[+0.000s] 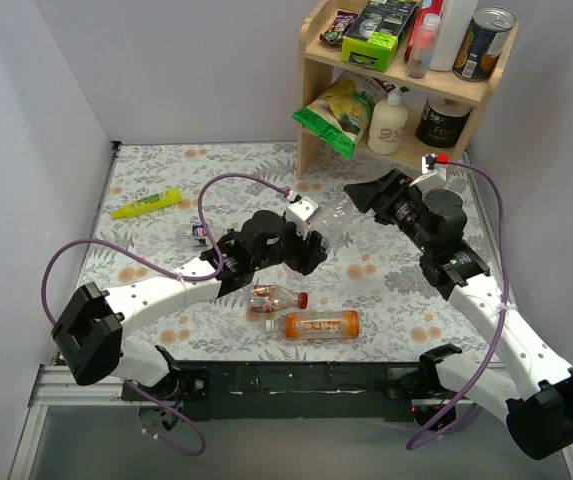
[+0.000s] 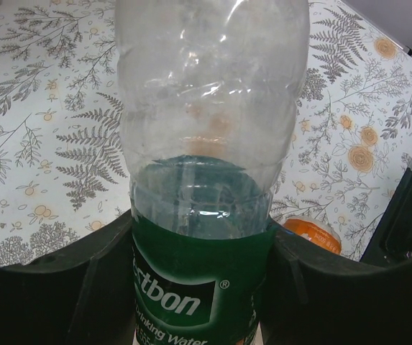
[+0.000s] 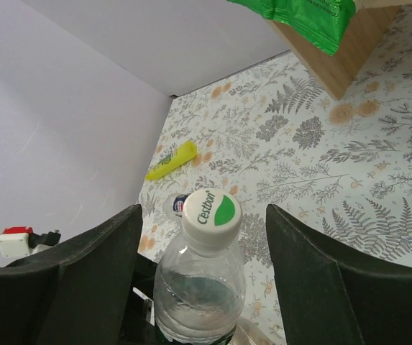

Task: Unscrew the bottle caps

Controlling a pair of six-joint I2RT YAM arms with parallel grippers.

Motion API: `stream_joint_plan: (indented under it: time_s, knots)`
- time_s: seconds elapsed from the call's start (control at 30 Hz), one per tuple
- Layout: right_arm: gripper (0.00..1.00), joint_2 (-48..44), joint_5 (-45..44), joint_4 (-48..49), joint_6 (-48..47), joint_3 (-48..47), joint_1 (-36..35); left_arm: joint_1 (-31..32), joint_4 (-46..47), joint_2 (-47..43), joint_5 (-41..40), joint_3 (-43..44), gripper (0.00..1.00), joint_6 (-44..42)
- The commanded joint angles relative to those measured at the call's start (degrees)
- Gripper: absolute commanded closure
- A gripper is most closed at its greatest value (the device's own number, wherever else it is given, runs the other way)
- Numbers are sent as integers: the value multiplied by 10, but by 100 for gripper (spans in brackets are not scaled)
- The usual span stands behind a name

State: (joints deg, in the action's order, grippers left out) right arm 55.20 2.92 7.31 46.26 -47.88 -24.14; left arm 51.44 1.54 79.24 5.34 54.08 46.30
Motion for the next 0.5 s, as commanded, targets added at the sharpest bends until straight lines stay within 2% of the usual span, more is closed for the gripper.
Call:
stream_joint_plan:
  time_s: [0.0, 0.47]
  knots:
    - [24, 7, -10, 9, -10, -6, -3, 0, 13, -21, 7, 5, 49, -1]
    - [35, 10, -4, 29, -8, 8, -3, 0, 14, -23, 15, 5, 49, -1]
